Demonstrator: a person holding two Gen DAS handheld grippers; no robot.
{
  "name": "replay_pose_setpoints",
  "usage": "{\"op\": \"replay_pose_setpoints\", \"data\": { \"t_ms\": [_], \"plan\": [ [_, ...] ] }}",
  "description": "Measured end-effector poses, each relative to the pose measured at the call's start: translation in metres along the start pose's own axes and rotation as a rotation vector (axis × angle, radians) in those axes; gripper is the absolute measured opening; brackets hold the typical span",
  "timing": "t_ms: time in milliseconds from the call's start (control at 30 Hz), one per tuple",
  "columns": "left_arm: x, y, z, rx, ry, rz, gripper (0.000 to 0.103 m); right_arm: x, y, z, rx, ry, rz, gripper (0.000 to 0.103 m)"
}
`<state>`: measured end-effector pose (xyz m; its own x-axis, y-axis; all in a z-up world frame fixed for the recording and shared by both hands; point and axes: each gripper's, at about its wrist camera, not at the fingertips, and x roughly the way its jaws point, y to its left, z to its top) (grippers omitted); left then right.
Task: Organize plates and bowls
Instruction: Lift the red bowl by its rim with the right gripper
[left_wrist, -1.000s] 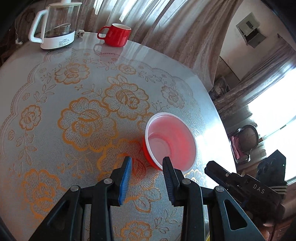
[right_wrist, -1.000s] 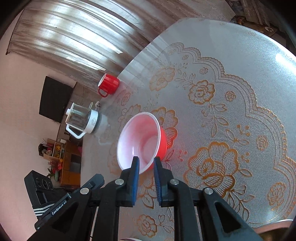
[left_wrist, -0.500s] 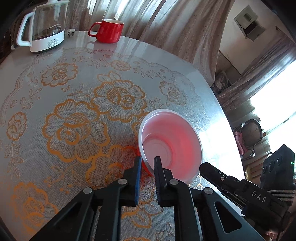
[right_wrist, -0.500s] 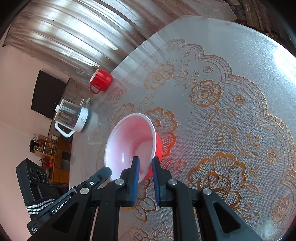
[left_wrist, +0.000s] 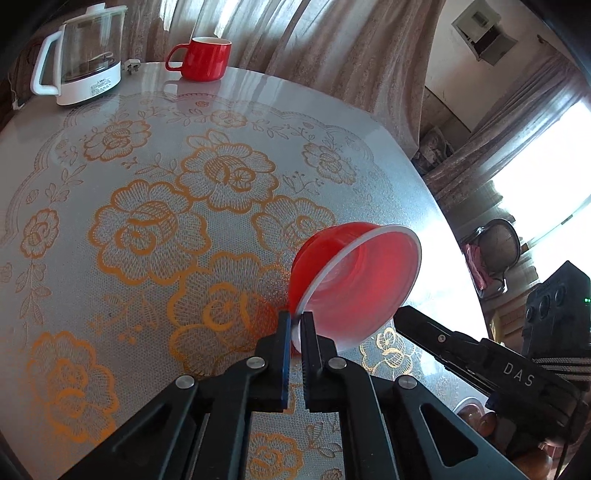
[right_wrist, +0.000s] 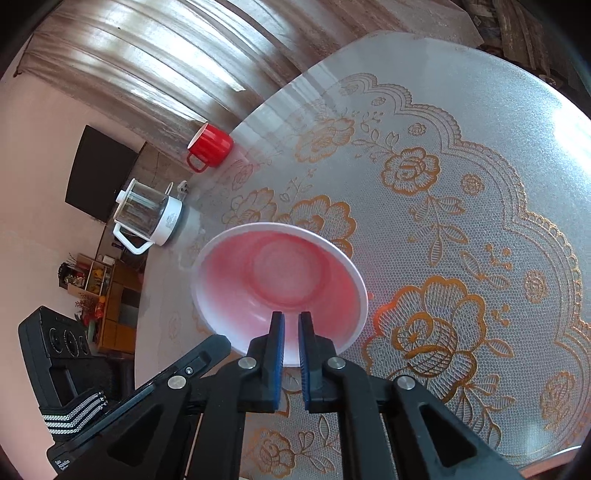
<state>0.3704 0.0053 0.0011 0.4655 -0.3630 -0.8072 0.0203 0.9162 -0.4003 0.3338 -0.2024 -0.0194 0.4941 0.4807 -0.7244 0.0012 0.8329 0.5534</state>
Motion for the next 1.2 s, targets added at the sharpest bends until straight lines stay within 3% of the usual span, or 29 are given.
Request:
{"op": "replay_pose_setpoints", "data": {
  "t_ms": [67, 133, 400, 500, 533, 600, 700, 733, 800, 1200],
  "plan": [
    [-0.001, 0.004, 0.001, -0.012, -0.001, 0.007, 0.005, -0.006, -0.003, 0.0, 0.007, -0.012, 0.005, 0.011],
    [-0.001, 0.009, 0.004, -0.029, 0.002, 0.014, 0.005, -0.011, -0.01, 0.0, 0.032, -0.022, 0.01, 0.021],
    [0.006, 0.02, 0.016, -0.064, -0.009, 0.002, 0.007, -0.005, -0.021, 0.012, 0.064, -0.013, 0.016, 0.035],
    [0.012, 0.02, 0.02, -0.057, -0.008, -0.009, 0.021, 0.006, -0.012, 0.016, 0.015, 0.003, -0.035, 0.034],
    [0.015, 0.019, 0.021, -0.053, -0.005, -0.018, 0.027, 0.009, -0.009, 0.017, -0.008, 0.001, -0.068, 0.029],
    [0.02, 0.019, 0.023, -0.049, -0.003, -0.015, 0.028, 0.017, -0.005, 0.021, -0.03, 0.017, -0.107, 0.018],
    [0.029, 0.019, 0.023, -0.044, 0.023, -0.011, 0.026, 0.027, -0.003, 0.026, -0.055, 0.035, -0.146, 0.011],
    [0.03, 0.018, 0.023, -0.035, 0.027, -0.016, 0.016, 0.029, -0.003, 0.027, -0.058, 0.041, -0.148, 0.01],
    [0.03, 0.013, 0.021, -0.006, 0.027, -0.02, 0.008, 0.031, -0.003, 0.027, -0.051, 0.05, -0.134, 0.01],
    [-0.003, 0.006, -0.007, 0.028, 0.097, -0.069, 0.007, 0.005, -0.01, 0.0, 0.001, 0.134, -0.068, 0.012]
  ]
}}
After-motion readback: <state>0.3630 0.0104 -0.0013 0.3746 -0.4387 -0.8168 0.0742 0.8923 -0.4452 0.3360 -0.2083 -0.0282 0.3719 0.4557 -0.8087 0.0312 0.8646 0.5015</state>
